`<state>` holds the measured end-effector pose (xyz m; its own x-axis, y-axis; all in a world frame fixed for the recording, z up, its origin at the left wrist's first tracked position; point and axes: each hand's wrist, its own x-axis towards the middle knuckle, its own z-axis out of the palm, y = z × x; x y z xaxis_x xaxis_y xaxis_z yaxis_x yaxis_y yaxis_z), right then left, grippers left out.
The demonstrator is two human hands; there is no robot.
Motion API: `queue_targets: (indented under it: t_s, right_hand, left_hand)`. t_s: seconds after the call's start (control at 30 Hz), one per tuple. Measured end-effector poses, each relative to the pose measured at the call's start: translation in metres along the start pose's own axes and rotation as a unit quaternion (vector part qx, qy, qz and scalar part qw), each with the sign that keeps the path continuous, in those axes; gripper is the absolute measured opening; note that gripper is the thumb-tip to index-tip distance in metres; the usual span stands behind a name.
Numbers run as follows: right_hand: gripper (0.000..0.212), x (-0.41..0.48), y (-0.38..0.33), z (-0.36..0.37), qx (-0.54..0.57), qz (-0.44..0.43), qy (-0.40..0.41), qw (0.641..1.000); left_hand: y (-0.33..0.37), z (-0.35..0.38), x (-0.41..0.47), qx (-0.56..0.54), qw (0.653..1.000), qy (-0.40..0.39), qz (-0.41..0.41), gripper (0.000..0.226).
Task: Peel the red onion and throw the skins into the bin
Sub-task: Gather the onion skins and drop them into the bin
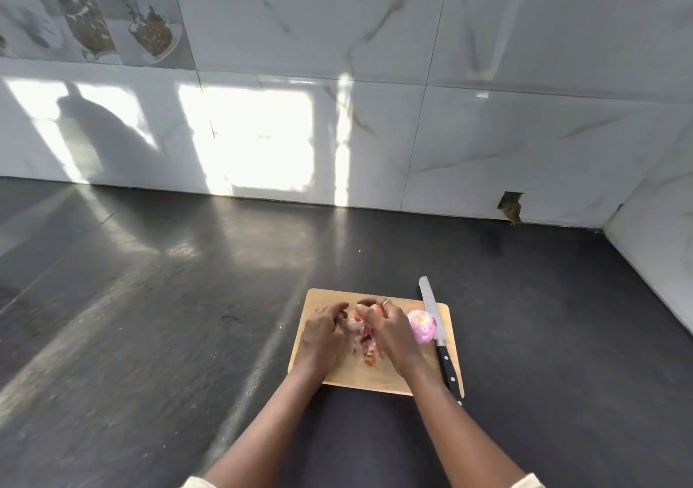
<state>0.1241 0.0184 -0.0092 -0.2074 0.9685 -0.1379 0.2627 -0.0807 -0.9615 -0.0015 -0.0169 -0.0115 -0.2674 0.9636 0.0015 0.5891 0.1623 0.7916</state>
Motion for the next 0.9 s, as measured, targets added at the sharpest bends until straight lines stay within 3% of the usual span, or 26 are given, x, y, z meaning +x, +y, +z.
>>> queue_targets:
  t_s: [0.03, 0.13, 0.23, 0.3, 0.4, 0.47, 0.53, 0.7, 0.8, 0.9]
  right_hand:
    - [0.005, -0.002, 0.0, 0.0, -0.006, -0.009, 0.008, 1.0]
    - [0.021, -0.01, 0.007, 0.0, -0.097, -0.066, 0.02, 0.993]
    - [0.034, -0.013, 0.016, 0.002, -0.193, -0.122, -0.02, 0.973]
    - [0.051, -0.012, 0.02, 0.004, -0.292, -0.148, -0.079, 0.942]
    - [0.069, -0.009, 0.022, 0.013, -0.429, -0.212, -0.069, 0.875]
    - [0.063, -0.004, 0.025, 0.02, -0.475, -0.238, -0.038, 0.846]
    - [0.044, 0.0, 0.027, 0.027, -0.479, -0.269, -0.011, 0.836]
    - [0.013, 0.009, 0.028, 0.032, -0.41, -0.269, 0.0, 0.871]
    - [0.012, 0.013, 0.023, 0.028, -0.346, -0.224, -0.021, 0.911]
    - [0.013, 0.011, 0.008, 0.02, -0.202, -0.145, 0.032, 0.968]
  left_hand:
    - [0.0, -0.001, 0.0, -0.007, 1.0, 0.009, -0.002, 0.036]
    - [0.002, -0.001, -0.001, -0.055, 0.998, 0.018, 0.008, 0.032]
    - [0.001, 0.003, -0.002, -0.171, 0.984, -0.018, -0.036, 0.047]
    - [-0.001, 0.008, -0.002, -0.233, 0.969, -0.017, -0.076, 0.059]
    - [0.002, 0.009, 0.0, -0.265, 0.957, 0.042, -0.111, 0.044]
    - [0.001, 0.009, 0.003, -0.282, 0.946, 0.097, -0.126, 0.036]
    - [-0.003, 0.009, 0.006, -0.301, 0.935, 0.129, -0.133, 0.035]
    - [-0.01, 0.008, 0.009, -0.313, 0.926, 0.14, -0.157, 0.045]
    - [-0.013, 0.008, 0.011, -0.314, 0.927, 0.132, -0.159, 0.046]
    - [-0.009, 0.009, 0.011, -0.343, 0.918, 0.113, -0.167, 0.042]
